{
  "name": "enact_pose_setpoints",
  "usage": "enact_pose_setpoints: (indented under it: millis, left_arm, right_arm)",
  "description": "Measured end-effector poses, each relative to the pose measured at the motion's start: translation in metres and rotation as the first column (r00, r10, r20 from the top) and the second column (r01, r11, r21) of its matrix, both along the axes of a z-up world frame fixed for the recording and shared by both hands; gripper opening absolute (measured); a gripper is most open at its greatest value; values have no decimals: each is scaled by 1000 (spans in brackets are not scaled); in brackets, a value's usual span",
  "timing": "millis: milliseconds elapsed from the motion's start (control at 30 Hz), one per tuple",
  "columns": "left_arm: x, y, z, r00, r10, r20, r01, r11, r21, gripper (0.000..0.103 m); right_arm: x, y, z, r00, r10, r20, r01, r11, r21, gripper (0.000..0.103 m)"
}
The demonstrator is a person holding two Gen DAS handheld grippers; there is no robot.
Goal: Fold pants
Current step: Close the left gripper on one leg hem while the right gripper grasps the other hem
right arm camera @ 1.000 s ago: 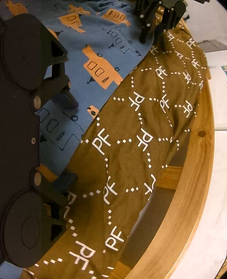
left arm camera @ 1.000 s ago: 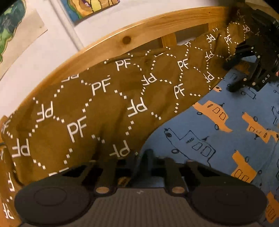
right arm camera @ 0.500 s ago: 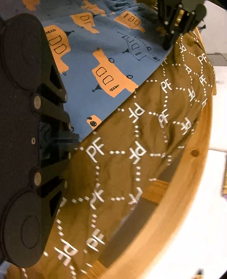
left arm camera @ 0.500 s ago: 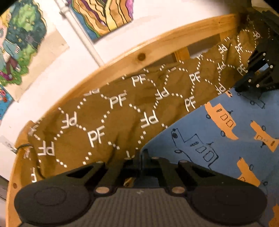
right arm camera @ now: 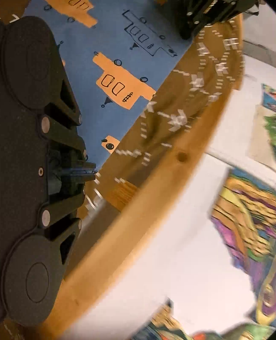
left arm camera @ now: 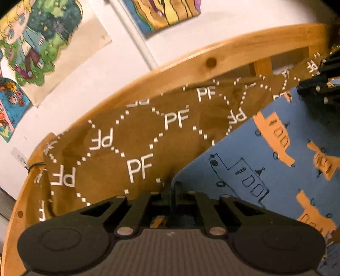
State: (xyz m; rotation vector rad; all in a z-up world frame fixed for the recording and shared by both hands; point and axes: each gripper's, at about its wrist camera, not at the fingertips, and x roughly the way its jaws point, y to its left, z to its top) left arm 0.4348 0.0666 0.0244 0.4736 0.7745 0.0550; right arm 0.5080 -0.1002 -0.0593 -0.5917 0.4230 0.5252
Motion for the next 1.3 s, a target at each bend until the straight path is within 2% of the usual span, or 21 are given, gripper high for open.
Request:
enact_pose_setpoints:
  millis: [33,67,100,133,167,200,367,500,633,700,900,933,967,1033,1067,1100,1133,1167,1200,1233,1300]
  left_arm:
    - [0,3,0,1000,-2,-3,2,1000,-15,16]
    - [-1,8,2,1000,-8,-5,8,999,-36,26]
    - [-3,14,5,1000,-15,0,15,998,-62,34]
    - [-8,23,12,1000,-26,11,27,995,-92,49]
    - [-12,30,17,999,-31,23,33,993,-114,63]
    - [-16,38,22,999,-30,36,34,991,-129,67]
    - [-30,72,43,998,-47,39,53,982,-180,75]
    - [-38,84,46,997,-82,-4,79,979,-190,75]
    - [-44,83,40,990,-125,-64,112,978,-176,73]
    - [-45,77,35,987,-134,-84,122,984,-130,65]
    - [-49,65,32,972,-214,-97,205,974,-95,63]
    - [-47,64,30,974,-205,-101,198,977,-77,55]
    - [-42,64,28,977,-180,-112,175,983,-57,35]
    - [-32,68,24,982,-125,-140,119,992,-50,23]
    - [-30,70,25,983,-116,-145,106,992,-74,20]
    - [-28,72,26,983,-113,-147,99,990,-102,16]
    - [-28,72,28,982,-119,-148,102,988,-114,8]
    - [-29,72,29,980,-131,-150,113,986,-122,3]
    - [-31,70,29,979,-138,-151,120,986,-120,2]
    - [-32,68,30,980,-138,-145,123,986,-108,2]
    - [-35,63,32,983,-135,-127,126,989,-81,2]
  right_arm:
    - [2,1,-7,1000,-5,-8,5,1000,-5,14]
    - [2,0,-10,1000,-12,-8,12,1000,-4,26]
    - [2,-2,-10,1000,-8,-11,8,1000,7,42]
    - [2,-6,-9,1000,-1,-17,1,1000,29,51]
    - [1,-11,-6,1000,11,-18,-10,998,56,68]
    - [0,-16,-3,1000,19,-15,-18,996,84,78]
    - [-6,-23,14,993,115,-42,-103,973,207,91]
    - [-8,1,18,973,223,-59,-206,956,207,94]
    - [3,37,12,953,271,-134,-249,955,160,86]
    - [11,53,7,948,270,-168,-255,961,107,80]
    - [32,74,-2,927,270,-260,-278,961,5,78]
    - [35,76,-2,923,272,-272,-282,959,2,77]
    - [38,77,-1,920,271,-282,-281,960,6,75]
    - [42,78,1,917,264,-300,-271,962,19,67]
    - [44,79,2,916,260,-306,-266,964,23,59]
    - [44,80,3,916,260,-306,-265,964,27,46]
    - [43,79,5,915,263,-305,-267,963,32,40]
    - [42,78,7,913,270,-306,-272,962,37,28]
    - [40,77,7,911,276,-308,-279,960,35,13]
    - [39,77,7,908,281,-310,-286,958,29,6]
    - [32,75,8,915,286,-285,-292,956,22,1]
